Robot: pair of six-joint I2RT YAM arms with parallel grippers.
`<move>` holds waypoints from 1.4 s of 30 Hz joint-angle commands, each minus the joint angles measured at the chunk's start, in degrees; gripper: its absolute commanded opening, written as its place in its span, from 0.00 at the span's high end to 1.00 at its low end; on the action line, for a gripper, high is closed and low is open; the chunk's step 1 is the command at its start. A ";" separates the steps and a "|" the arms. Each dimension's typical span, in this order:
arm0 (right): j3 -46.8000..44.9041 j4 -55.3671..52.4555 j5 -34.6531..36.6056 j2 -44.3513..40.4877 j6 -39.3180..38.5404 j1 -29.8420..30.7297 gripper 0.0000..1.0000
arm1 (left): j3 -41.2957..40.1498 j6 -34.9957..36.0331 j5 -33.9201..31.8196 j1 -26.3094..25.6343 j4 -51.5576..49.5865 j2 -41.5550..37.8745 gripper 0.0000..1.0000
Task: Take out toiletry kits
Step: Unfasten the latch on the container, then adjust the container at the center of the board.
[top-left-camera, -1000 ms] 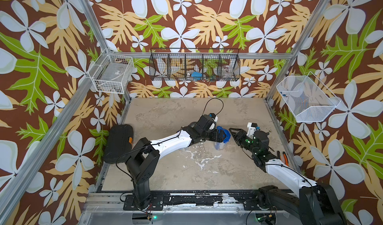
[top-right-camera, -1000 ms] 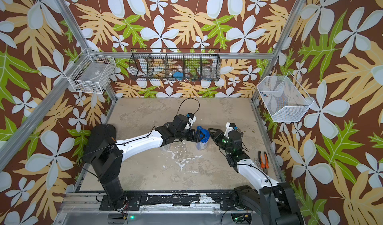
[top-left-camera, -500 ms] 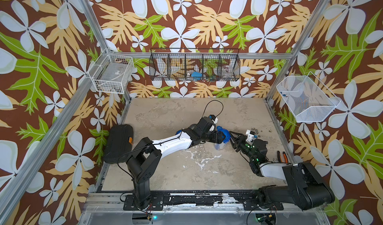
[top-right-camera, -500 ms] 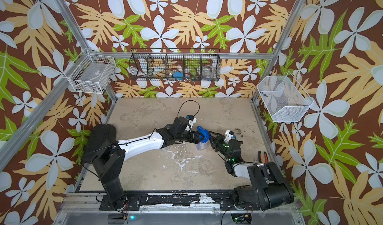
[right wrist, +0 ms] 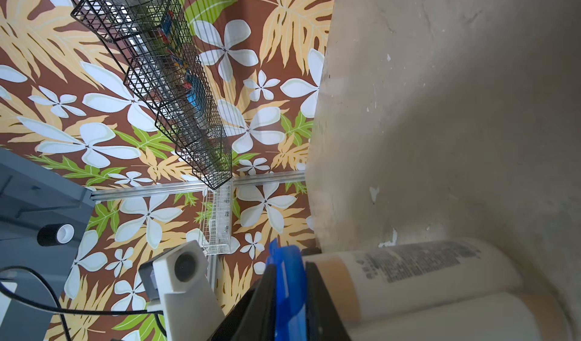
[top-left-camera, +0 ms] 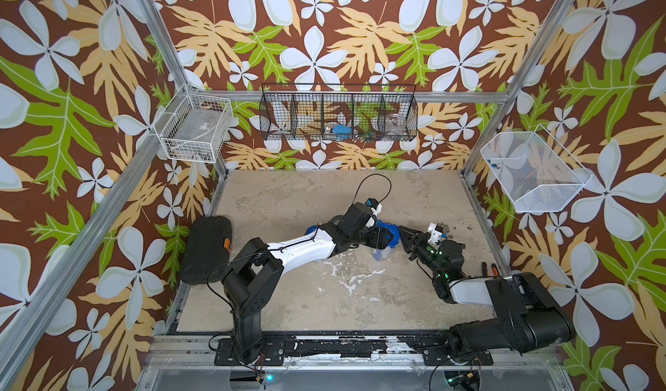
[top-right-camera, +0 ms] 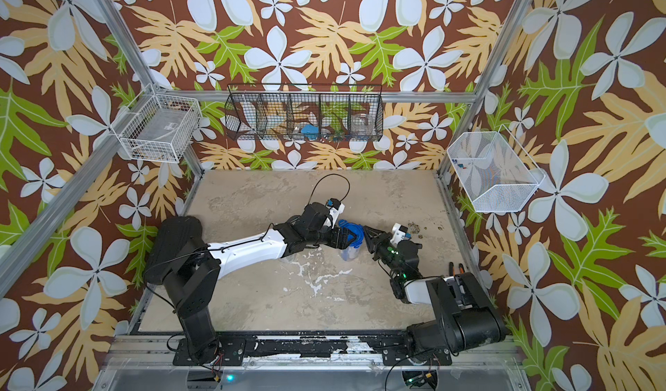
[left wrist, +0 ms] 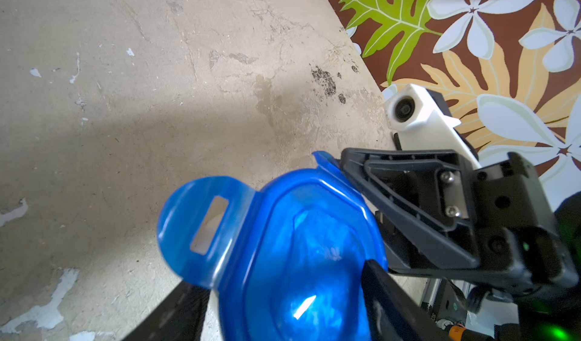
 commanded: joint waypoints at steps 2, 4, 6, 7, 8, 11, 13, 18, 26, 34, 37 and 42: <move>1.48 1.50 -3.21 -0.25 -2.88 -0.67 0.80 | -0.83 3.87 -5.52 -0.11 -14.98 1.72 0.26; 2.72 -1.46 -3.77 -1.57 -4.45 -1.50 0.73 | -0.80 3.63 -6.02 -0.11 -15.33 1.41 0.26; 4.85 -6.87 -4.51 -3.86 -7.39 -1.98 0.68 | -0.49 3.30 -6.02 -0.09 -15.52 0.99 0.24; 6.51 -11.98 -4.79 -5.51 -9.84 -2.08 0.65 | -0.08 3.13 -6.04 -0.11 -15.57 0.86 0.23; 8.31 -18.02 -4.76 -7.09 -12.69 -2.09 0.63 | 0.42 2.96 -6.17 -0.11 -15.73 0.77 0.21; 15.76 -43.96 -0.99 -12.37 -25.56 -2.09 0.58 | 3.29 2.40 -6.17 0.06 -16.24 0.25 0.16; 20.63 -60.29 4.77 -15.02 -34.01 -2.09 0.56 | 5.50 1.85 -4.95 0.24 -16.40 -0.28 0.14; 26.02 -78.78 11.82 -17.73 -44.97 -2.08 0.55 | 8.96 0.58 -2.24 0.33 -16.45 -2.09 0.13; 32.12 -87.01 12.09 -12.61 -54.53 -2.09 0.56 | 7.37 0.05 -1.25 0.33 -15.27 -2.93 0.15; 37.90 -88.21 8.73 -4.06 -57.70 1.78 0.56 | 3.34 -3.21 3.52 0.02 -11.41 -3.96 0.19; 39.47 -88.25 9.44 -2.63 -57.68 2.29 0.56 | 3.62 -3.42 4.24 -1.01 -10.84 -4.33 0.19; 43.06 -91.13 11.40 0.55 -60.01 2.31 0.54 | 3.52 -3.77 5.74 -2.13 -10.67 -3.25 0.21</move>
